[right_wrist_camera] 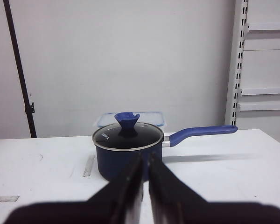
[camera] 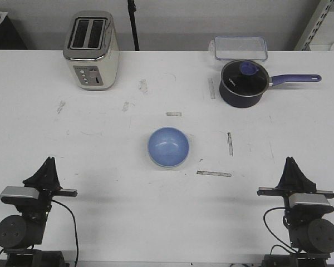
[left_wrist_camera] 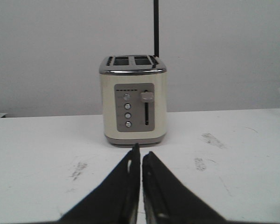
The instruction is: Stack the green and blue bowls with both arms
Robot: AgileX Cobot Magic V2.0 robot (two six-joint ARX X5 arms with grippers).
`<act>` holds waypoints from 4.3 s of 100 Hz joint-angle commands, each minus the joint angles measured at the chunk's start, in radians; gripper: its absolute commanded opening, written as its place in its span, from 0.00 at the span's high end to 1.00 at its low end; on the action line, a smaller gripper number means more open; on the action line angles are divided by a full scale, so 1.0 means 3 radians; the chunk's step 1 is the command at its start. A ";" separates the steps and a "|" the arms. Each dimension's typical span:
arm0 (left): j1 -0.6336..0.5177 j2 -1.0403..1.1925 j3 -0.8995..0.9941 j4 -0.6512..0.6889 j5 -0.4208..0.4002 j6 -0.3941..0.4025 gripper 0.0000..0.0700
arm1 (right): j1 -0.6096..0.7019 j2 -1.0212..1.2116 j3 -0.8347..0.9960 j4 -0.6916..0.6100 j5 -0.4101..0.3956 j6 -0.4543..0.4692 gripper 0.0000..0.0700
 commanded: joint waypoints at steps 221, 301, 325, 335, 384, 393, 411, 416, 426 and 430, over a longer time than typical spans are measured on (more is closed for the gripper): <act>-0.0062 -0.0693 -0.1077 0.0200 -0.0123 0.0005 1.00 | 0.0013 -0.0028 -0.0024 0.0042 -0.0019 0.0008 0.99; -0.0062 -0.0693 -0.1077 0.0201 -0.0123 0.0005 1.00 | 0.0159 -0.0825 -0.1250 0.0355 0.0006 0.0010 0.99; -0.0062 -0.0693 -0.1077 0.0201 -0.0123 0.0005 1.00 | 0.0159 -0.0825 -0.1250 0.0343 0.0025 0.0009 0.99; -0.0062 -0.0693 -0.1077 0.0200 -0.0123 0.0005 1.00 | 0.0159 -0.0825 -0.1250 0.0366 0.0010 0.0009 0.99; -0.0062 -0.0693 -0.1077 0.0201 -0.0123 0.0005 1.00 | 0.0159 -0.0825 -0.1250 0.0366 0.0011 0.0009 0.99; -0.0062 -0.0693 -0.1077 0.0201 -0.0123 0.0005 1.00 | 0.0159 -0.0825 -0.1250 0.0365 0.0011 0.0009 0.99; -0.0062 -0.0693 -0.1077 0.0201 -0.0123 0.0005 1.00 | 0.0159 -0.0825 -0.1250 0.0365 0.0011 0.0009 0.99; -0.0062 -0.0693 -0.1077 0.0201 -0.0123 0.0005 1.00 | 0.0159 -0.0825 -0.1250 0.0366 0.0011 0.0008 0.99; -0.0062 -0.0693 -0.1077 0.0201 -0.0123 0.0004 1.00 | 0.0159 -0.0825 -0.1250 0.0365 0.0011 0.0009 0.99; -0.0062 -0.0693 -0.1077 0.0201 -0.0123 0.0004 1.00 | 0.0159 -0.0825 -0.1250 0.0366 0.0011 0.0009 0.99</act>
